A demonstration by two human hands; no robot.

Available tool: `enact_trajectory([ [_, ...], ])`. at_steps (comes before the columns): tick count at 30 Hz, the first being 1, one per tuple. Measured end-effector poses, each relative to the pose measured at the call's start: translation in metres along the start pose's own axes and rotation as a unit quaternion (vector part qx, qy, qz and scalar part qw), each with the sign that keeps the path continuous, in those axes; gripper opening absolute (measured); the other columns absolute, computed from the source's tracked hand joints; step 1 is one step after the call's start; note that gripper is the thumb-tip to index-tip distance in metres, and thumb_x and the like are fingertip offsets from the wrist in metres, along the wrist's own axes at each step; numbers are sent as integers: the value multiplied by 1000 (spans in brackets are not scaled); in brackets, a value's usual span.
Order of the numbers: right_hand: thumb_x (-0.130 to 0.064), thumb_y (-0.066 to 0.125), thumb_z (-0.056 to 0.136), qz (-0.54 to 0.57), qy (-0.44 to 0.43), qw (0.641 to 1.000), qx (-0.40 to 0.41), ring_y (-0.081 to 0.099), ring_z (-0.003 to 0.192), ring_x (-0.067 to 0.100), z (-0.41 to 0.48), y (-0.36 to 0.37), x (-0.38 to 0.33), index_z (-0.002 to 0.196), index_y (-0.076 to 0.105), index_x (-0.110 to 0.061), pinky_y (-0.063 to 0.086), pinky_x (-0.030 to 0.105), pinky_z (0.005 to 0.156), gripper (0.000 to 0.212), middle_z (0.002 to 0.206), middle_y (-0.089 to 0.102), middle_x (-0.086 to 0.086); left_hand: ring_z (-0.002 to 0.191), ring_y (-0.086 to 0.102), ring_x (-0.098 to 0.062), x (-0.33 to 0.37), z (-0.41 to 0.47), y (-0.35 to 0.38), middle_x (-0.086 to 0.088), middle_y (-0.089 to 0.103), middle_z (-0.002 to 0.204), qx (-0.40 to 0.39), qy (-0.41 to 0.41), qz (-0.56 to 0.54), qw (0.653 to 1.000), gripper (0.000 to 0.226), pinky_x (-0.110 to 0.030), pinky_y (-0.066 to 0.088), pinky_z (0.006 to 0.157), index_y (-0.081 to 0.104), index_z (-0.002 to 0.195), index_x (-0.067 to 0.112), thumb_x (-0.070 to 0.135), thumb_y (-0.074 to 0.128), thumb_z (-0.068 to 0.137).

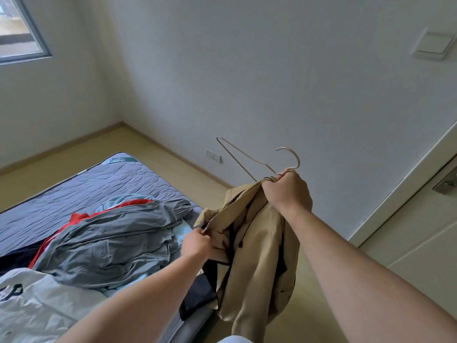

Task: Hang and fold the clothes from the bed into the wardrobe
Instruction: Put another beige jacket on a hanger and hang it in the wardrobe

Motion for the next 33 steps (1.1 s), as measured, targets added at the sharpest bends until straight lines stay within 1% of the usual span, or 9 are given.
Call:
enact_trajectory([
  [3,-33,58,76,10,0,1000,8,54,75,12,1,-2,3,96,55,-25,35,24,56,23,81,55,-17,106,61,-37,-15,10,-16,-21,59,122,24,-150,-67,986,55,-42,53,93,58,119,4,52,63,92],
  [6,-33,58,76,13,-8,1000,9,53,73,10,2,-3,0,98,55,-24,32,22,55,24,81,55,-16,90,65,-38,-21,3,-9,-19,60,112,-130,-233,-171,948,68,-48,58,77,53,107,0,65,62,88],
  [9,-34,57,75,8,-14,1000,1,59,82,18,2,-1,-3,101,57,-23,38,25,58,28,86,60,-12,96,70,-41,-18,-13,12,-24,67,114,-279,-266,-286,877,74,-47,59,74,55,125,-3,65,50,96],
  [12,-34,57,74,3,-12,1000,-7,60,85,20,1,0,-4,103,57,-23,43,30,66,31,87,60,-12,93,72,-42,-7,-21,29,-26,69,114,-282,-265,-346,855,47,-52,61,81,60,124,2,40,61,96],
  [14,-33,57,75,-1,-15,1000,-11,60,85,19,0,1,-4,103,56,-23,42,29,64,30,86,58,-13,91,73,-40,-3,-23,37,-25,66,116,-274,-249,-355,858,38,-50,62,83,58,124,5,22,68,91],
  [18,-31,57,76,0,-21,1000,-11,60,86,18,1,0,-3,103,57,-23,42,29,65,29,85,58,-15,92,72,-35,-1,-25,39,-20,61,106,-249,-235,-324,882,35,-44,63,81,57,121,9,19,72,90],
  [25,-33,57,77,0,-25,1000,2,56,79,15,5,-6,3,101,55,-24,36,24,57,25,83,56,-15,72,63,-25,-16,-9,23,-12,66,93,-192,-226,-312,903,14,-31,54,58,62,106,10,8,58,93],
  [29,-35,58,76,-14,-8,1000,-1,56,80,17,15,-12,13,99,55,-24,38,27,60,26,83,56,-16,72,57,-19,-6,7,-6,-1,65,86,-79,-69,-185,977,8,-27,44,64,64,100,21,24,59,95],
  [33,-36,58,76,-24,16,999,14,57,80,20,29,-21,24,97,55,-24,37,28,60,25,82,57,-13,87,68,-20,11,20,-41,-5,74,102,-43,48,-177,982,15,-32,55,78,70,108,18,26,61,99],
])
Point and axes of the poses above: each hand's wrist, its own z-axis towards the middle knuckle, its own y-axis out of the palm, x = y × z, the point moved 2 cm from there along z, towards the middle knuckle
